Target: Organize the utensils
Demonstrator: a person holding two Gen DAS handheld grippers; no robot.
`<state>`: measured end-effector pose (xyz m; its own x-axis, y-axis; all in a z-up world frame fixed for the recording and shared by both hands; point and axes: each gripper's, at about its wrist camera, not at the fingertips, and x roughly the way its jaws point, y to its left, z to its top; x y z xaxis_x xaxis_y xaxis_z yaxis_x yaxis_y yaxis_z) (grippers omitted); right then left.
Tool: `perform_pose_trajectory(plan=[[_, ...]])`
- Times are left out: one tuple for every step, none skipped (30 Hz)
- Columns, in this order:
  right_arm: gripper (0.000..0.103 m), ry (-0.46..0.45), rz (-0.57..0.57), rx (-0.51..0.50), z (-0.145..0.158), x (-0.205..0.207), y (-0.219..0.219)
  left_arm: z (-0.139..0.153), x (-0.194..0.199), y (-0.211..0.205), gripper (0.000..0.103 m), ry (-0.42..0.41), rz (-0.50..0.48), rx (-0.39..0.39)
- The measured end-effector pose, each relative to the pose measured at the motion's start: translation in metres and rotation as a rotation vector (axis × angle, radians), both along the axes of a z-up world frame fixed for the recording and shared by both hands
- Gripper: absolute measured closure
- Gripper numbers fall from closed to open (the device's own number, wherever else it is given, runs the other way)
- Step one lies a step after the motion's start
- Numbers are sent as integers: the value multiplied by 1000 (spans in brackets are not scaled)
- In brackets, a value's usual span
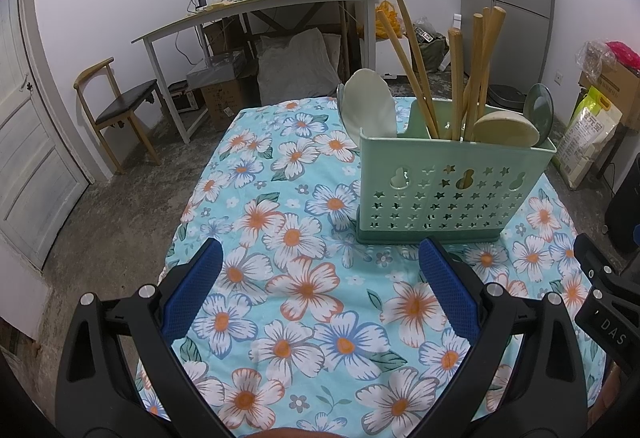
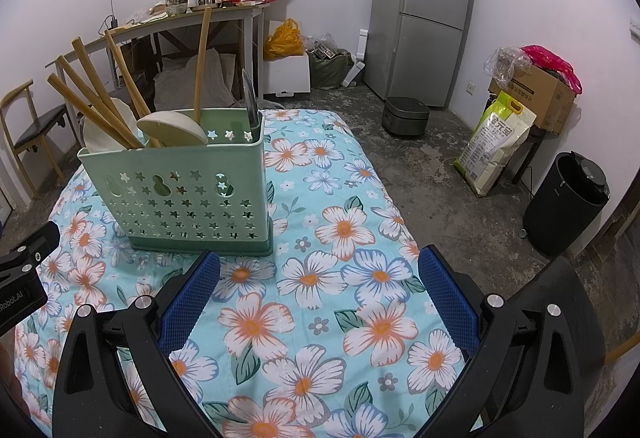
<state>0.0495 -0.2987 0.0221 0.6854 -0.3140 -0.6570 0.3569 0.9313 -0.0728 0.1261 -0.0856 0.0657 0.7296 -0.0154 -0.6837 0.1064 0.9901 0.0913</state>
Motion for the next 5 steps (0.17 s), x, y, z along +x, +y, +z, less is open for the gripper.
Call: perform_pose_trajectory(plan=[[7, 0, -1, -1, 0, 0, 0, 0, 0, 0, 8, 1, -1, 0], [7, 0, -1, -1, 0, 0, 0, 1, 0, 0, 8, 0, 0, -1], [6, -1, -1, 0, 0, 0, 0, 1, 0, 0, 8, 0, 1, -1], [6, 0, -1, 0, 0, 0, 0, 1, 0, 0, 8, 1, 1, -2], [7, 0, 0, 0, 0, 0, -1, 1, 0, 0, 8, 2, 1, -2]])
